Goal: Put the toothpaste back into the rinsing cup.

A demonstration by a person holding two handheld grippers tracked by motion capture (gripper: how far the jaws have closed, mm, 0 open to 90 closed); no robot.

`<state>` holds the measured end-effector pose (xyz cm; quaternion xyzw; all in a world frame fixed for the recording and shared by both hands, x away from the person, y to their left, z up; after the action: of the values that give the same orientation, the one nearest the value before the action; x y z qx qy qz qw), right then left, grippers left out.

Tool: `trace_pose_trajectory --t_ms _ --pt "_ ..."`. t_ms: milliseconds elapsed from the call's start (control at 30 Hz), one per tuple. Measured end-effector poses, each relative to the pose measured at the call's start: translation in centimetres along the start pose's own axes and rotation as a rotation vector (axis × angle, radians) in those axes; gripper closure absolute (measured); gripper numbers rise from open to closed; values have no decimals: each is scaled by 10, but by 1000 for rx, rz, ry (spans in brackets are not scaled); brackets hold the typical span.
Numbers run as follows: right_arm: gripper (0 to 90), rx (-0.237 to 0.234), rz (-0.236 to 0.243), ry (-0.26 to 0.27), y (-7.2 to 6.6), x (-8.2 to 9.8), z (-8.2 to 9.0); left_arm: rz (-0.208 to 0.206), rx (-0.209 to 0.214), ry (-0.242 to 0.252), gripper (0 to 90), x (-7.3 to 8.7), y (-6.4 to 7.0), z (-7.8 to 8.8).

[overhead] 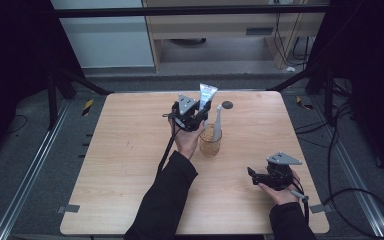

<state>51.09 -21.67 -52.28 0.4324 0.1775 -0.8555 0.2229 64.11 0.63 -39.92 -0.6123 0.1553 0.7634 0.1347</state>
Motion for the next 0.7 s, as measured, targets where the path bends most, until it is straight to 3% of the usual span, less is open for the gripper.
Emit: trace_pose_trajectory --t_ms 300,700 --pt "157 1 3 0 0 0 0 -16 13 -12 684 7 4 -5" --pt "160 2 8 -1 0 0 0 -1 48 -15 684 17 10 -10"
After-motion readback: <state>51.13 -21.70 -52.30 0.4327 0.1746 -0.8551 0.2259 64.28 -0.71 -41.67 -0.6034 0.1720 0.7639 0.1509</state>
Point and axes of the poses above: each handheld gripper's, and its own axes: z roughly backward along the jaws, x roughly out of its underside, y roughly to its right, the point moved 7 cm from there along -z, roughly forward along the jaws, and after that the axes turned 10 degrees about -x, right-handed, at the moved point
